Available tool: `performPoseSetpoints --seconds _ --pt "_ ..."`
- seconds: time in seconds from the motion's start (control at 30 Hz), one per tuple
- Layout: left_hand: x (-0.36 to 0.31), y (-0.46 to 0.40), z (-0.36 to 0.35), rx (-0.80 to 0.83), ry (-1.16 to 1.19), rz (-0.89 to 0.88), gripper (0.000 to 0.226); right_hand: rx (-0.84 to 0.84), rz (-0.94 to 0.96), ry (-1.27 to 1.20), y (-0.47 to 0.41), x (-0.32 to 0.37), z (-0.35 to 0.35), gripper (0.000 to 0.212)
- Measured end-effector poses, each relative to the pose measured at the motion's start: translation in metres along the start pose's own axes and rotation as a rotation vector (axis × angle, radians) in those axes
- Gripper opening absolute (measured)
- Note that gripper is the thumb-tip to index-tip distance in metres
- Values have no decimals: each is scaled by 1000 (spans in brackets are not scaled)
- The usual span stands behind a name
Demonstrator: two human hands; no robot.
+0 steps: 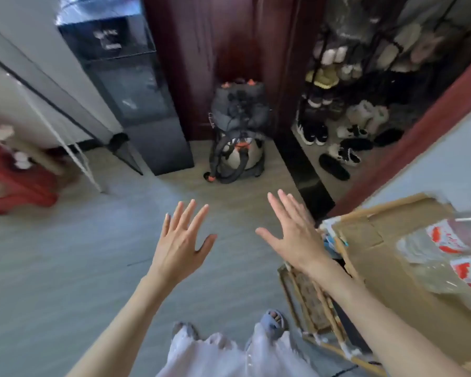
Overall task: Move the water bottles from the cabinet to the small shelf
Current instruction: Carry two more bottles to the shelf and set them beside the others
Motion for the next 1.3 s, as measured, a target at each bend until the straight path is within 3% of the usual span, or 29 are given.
performPoseSetpoints --seconds 0.27,0.4,0.7,0.93,1.3 --pt "190 169 2 29 83 503 82 336 355 99 -59 170 -169 78" --pt "283 255 13 9 60 776 73 490 536 118 -64 267 -272 76" --pt "389 397 24 -115 95 1265 76 787 895 105 -52 454 -444 75" --pt "501 446 25 -152 108 1449 77 934 999 81 -61 563 -570 76" --pt "758 512 80 -285 67 1626 74 986 1144 55 -115 795 -764 75"
Point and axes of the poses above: each hand's wrist, its own y-axis away from the middle knuckle, its own z-axis out of the back of the hand, x = y × z, the point moved 1 cm from there along -y, towards the middle knuckle, and after that the axes turned 13 degrees about -y, right-handed, at the moved point
